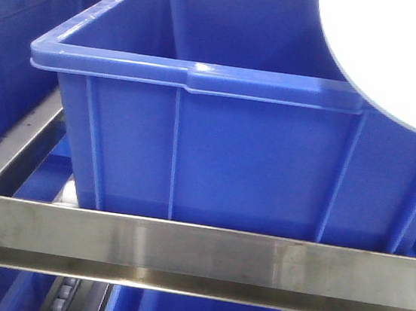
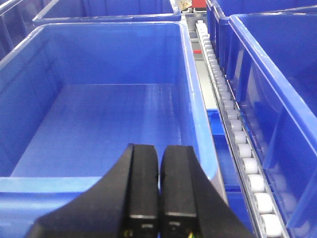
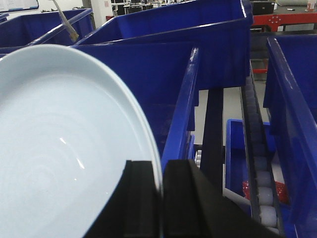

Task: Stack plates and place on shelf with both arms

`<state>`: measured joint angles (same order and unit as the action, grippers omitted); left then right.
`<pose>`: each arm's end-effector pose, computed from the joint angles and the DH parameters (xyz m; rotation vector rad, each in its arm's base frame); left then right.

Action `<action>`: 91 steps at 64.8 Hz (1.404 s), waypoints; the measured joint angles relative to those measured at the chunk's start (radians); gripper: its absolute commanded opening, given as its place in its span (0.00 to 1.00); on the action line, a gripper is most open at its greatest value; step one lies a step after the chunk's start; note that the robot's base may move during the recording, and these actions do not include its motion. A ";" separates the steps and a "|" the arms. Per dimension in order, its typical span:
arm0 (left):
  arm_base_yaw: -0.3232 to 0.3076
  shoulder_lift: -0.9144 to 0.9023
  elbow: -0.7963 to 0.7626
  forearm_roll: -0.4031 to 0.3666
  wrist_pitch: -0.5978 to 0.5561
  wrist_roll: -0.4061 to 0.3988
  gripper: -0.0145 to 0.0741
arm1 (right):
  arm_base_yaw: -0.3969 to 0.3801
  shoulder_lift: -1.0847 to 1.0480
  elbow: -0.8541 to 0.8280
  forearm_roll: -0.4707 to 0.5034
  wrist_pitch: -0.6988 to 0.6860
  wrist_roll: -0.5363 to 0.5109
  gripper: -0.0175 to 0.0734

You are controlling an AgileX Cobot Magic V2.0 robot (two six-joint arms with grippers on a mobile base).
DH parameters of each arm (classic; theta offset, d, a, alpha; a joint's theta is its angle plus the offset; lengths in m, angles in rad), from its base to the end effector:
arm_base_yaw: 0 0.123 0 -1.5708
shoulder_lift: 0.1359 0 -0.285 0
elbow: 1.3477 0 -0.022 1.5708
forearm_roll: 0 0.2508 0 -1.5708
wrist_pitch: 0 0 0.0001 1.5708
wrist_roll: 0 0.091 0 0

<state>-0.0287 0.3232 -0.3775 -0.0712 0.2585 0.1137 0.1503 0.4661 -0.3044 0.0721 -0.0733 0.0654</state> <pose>0.0800 -0.0040 0.2958 0.0757 1.6855 -0.0032 0.1067 0.0157 0.2874 -0.0061 1.5765 0.2215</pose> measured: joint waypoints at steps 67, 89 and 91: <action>0.000 0.000 0.000 0.000 0.000 0.000 0.26 | 0.108 0.949 -0.569 -0.072 -0.186 0.015 0.62; 0.000 0.000 0.000 0.000 0.000 0.000 0.26 | 0.108 0.832 -0.576 -0.092 -0.133 0.037 0.56; 0.000 0.000 0.000 0.000 0.000 0.000 0.26 | 0.108 0.810 -0.576 -0.103 -0.110 0.030 0.52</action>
<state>-0.0287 0.3232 -0.3775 -0.0712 0.2585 0.1137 0.2582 1.2759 -0.8805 -0.0314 -0.1834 0.0954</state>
